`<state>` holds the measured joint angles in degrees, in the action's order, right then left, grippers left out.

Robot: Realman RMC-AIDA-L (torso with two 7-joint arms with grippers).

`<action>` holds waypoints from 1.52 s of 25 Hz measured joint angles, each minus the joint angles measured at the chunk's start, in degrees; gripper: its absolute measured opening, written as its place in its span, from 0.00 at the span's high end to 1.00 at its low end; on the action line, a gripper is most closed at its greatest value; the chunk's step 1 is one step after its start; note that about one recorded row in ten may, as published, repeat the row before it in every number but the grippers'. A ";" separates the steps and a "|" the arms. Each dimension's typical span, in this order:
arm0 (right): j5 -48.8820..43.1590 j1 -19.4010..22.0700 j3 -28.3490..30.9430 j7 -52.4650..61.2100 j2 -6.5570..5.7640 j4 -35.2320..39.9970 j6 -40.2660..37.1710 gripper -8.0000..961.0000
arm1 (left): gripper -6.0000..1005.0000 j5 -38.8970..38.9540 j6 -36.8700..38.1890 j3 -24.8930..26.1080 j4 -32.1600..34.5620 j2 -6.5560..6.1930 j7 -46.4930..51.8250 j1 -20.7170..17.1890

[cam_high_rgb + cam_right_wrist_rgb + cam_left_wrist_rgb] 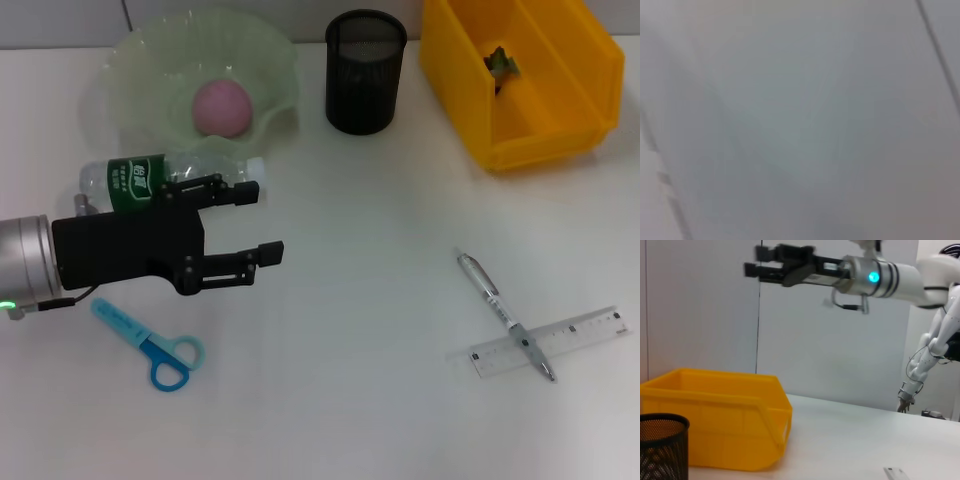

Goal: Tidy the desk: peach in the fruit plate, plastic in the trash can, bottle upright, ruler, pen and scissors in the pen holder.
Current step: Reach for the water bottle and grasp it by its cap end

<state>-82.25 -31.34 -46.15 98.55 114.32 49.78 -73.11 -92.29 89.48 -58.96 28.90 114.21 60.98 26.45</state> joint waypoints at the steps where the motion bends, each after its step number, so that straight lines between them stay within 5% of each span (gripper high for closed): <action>1: 1.93 0.54 0.00 -1.61 -0.62 -1.84 -2.96 0.32 | 0.23 0.00 0.01 0.00 0.08 0.00 0.04 0.05; 5: 4.62 1.56 0.06 -8.11 -3.29 -10.13 -15.74 0.32 | 0.23 0.00 -0.01 -0.01 0.80 0.01 0.46 0.23; 13: -5.87 2.28 -0.37 -14.28 -4.50 -15.21 -27.72 0.32 | 0.23 0.00 -0.23 -0.02 0.81 -0.44 0.94 0.65; 17: -14.74 2.71 -0.54 -17.92 -3.45 -15.42 -28.96 0.32 | 0.23 0.01 -0.59 -0.02 0.81 -0.89 1.64 0.97; 20: -20.38 3.57 -0.23 -23.53 -1.43 -15.49 -27.31 0.32 | 0.23 0.01 -0.79 -0.01 0.86 -1.46 2.25 1.12; 29: -25.18 4.93 -0.70 -30.43 1.51 -15.59 -21.66 0.32 | 0.23 -0.04 -1.73 -0.33 1.89 -1.71 3.00 1.68; 38: -25.32 6.81 -0.12 -33.44 3.22 -15.62 -17.74 0.32 | 0.23 -13.39 -7.60 -0.03 10.79 -0.05 13.93 5.71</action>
<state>-107.58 -24.53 -46.27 65.12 117.54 34.16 -90.85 -105.68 81.88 -58.99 39.68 114.17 74.91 32.16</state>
